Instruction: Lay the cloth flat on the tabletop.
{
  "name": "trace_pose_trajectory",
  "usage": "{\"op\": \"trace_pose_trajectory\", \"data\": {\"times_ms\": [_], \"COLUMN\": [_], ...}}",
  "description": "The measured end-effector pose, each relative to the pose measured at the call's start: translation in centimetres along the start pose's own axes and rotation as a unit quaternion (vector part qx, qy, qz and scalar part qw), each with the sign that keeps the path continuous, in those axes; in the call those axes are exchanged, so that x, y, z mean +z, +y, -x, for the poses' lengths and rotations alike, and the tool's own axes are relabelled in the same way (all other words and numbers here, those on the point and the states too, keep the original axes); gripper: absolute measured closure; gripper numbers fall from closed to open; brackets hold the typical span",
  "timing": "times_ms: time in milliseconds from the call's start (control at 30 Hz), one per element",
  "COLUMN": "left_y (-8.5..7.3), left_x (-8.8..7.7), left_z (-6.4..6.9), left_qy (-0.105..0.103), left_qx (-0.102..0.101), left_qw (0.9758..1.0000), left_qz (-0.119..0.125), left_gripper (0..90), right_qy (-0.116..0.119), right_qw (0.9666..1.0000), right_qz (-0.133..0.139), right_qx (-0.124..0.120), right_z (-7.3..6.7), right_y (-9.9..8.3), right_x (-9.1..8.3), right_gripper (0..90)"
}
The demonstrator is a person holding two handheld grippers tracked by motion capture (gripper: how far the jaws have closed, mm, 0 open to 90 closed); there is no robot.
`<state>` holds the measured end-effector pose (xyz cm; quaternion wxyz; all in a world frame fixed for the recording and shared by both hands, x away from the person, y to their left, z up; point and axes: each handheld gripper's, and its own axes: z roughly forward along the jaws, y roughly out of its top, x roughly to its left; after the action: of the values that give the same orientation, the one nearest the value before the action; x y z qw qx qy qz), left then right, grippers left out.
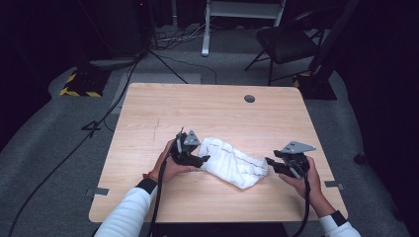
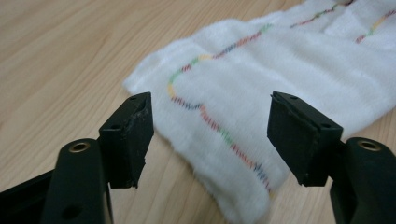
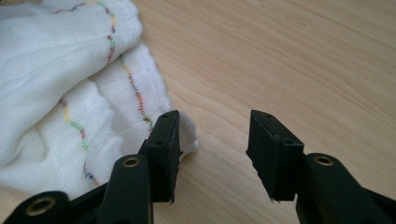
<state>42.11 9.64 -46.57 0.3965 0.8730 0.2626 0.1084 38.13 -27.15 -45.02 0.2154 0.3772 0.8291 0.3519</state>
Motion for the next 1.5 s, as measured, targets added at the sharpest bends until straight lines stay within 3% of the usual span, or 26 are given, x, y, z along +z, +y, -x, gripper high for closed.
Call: {"op": "trace_pose_trajectory", "data": {"times_ms": [100, 200, 333, 433, 533, 600, 700, 900, 1033, 1100, 1300, 1367, 1433, 1467, 1500], "left_y": [0.4, 0.5, 0.4, 0.2, 0.1, 0.1, 0.2, 0.6, -0.1, -0.8, -2.8, -3.4, -3.8, -3.8, -3.9], "left_x": [0.7, 2.0, 2.9, 3.0, 2.9, 2.7, 2.1, 0.0, -1.4, -2.0, -3.5, -3.9, -4.2, -4.3, -4.5], "left_z": [0.3, 0.5, 0.6, 0.7, 0.8, 0.9, 0.9, 1.2, 1.9, 2.6, 5.4, 6.1, 6.4, 6.4, 6.4], "left_qy": [-0.001, -0.017, -0.028, -0.054, -0.065, -0.063, -0.056, -0.047, -0.05, -0.055, -0.091, -0.091, -0.091, -0.087, -0.084], "left_qx": [0.003, 0.007, 0.017, 0.027, 0.043, 0.053, 0.067, 0.086, 0.094, 0.103, 0.13, 0.126, 0.12, 0.117, 0.111], "left_qw": [1.0, 0.9996, 0.9982, 0.9963, 0.995, 0.9946, 0.9949, 0.9948, 0.994, 0.9929, 0.9864, 0.9866, 0.9877, 0.9885, 0.9895], "left_qz": [0.0, -0.022, -0.05, -0.062, -0.063, -0.062, -0.051, -0.029, -0.024, -0.025, -0.043, -0.048, -0.043, -0.042, -0.039], "left_gripper": [27.7, 27.8, 38.2, 56.1, 76.5, 79.1, 84.2, 84.8, 84.9, 84.9, 84.9, 83.3, 78.6, 71.2, 71.2], "right_qy": [-0.003, -0.011, 0.002, 0.029, 0.035, 0.04, 0.045, 0.034, 0.028, 0.028, 0.02, 0.016, 0.013, 0.011, 0.011], "right_qw": [0.9999, 0.9997, 0.9997, 0.9996, 0.9978, 0.9971, 0.9951, 0.9945, 0.9944, 0.9948, 0.9941, 0.9938, 0.9938, 0.9944, 0.9944], "right_qz": [0.011, 0.02, 0.021, -0.003, -0.057, -0.064, -0.08, -0.096, -0.099, -0.096, -0.104, -0.109, -0.11, -0.105, -0.105], "right_qx": [0.008, 0.006, 0.009, 0.006, -0.004, 0.003, 0.039, 0.024, 0.024, 0.021, 0.021, 0.018, 0.01, 0.004, 0.004], "right_z": [0.3, 0.3, 0.4, 0.1, 0.3, 0.6, 2.0, 1.9, 1.8, 1.6, 1.4, 1.2, 1.1, 1.0, 1.0], "right_y": [0.1, 0.3, 0.3, 0.1, -0.6, -0.8, -1.7, -1.9, -2.1, -2.3, -2.5, -2.4, -2.3, -2.0, -2.0], "right_x": [-0.3, -0.7, -0.7, 0.1, 1.9, 2.3, 3.0, 3.1, 2.8, 2.5, 2.1, 2.1, 2.1, 2.0, 2.0], "right_gripper": [52.7, 50.9, 48.1, 46.4, 46.6, 47.1, 49.4, 49.6, 49.6, 49.9, 49.0, 48.1, 47.4, 47.7, 47.7]}}
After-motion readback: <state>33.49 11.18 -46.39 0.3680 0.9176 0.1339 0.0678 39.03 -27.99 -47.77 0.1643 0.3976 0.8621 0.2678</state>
